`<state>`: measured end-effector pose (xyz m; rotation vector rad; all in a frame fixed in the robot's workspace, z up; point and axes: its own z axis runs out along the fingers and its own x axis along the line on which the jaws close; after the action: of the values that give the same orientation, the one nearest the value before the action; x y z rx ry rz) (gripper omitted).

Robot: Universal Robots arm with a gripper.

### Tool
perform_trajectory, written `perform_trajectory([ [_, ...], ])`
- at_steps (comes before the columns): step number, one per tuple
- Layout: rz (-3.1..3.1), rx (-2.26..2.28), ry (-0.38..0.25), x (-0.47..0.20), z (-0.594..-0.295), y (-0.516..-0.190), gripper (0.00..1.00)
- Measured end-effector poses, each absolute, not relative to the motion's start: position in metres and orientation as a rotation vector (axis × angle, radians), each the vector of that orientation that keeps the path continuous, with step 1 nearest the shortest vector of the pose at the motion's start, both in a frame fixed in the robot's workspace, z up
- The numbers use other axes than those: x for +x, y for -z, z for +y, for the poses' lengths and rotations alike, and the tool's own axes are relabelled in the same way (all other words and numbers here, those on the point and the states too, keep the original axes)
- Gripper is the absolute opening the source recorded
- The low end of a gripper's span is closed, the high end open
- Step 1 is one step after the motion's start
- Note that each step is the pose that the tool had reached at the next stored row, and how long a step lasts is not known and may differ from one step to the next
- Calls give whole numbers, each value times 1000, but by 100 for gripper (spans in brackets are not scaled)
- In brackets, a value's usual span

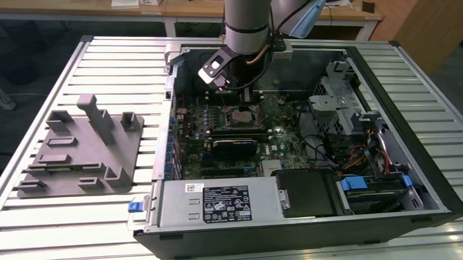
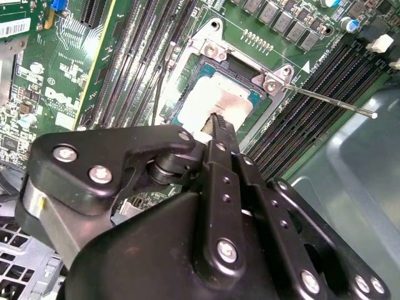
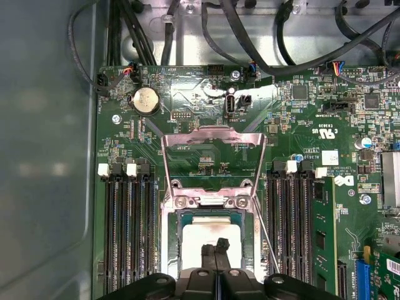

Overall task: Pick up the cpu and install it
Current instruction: 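Place the cpu into insertion slot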

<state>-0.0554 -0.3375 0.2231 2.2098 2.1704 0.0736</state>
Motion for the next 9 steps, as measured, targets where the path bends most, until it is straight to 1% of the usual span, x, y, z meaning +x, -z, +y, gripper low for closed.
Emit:
perform_trajectory([
  [9, 2159, 2221, -73, -55, -338, -214, 11],
])
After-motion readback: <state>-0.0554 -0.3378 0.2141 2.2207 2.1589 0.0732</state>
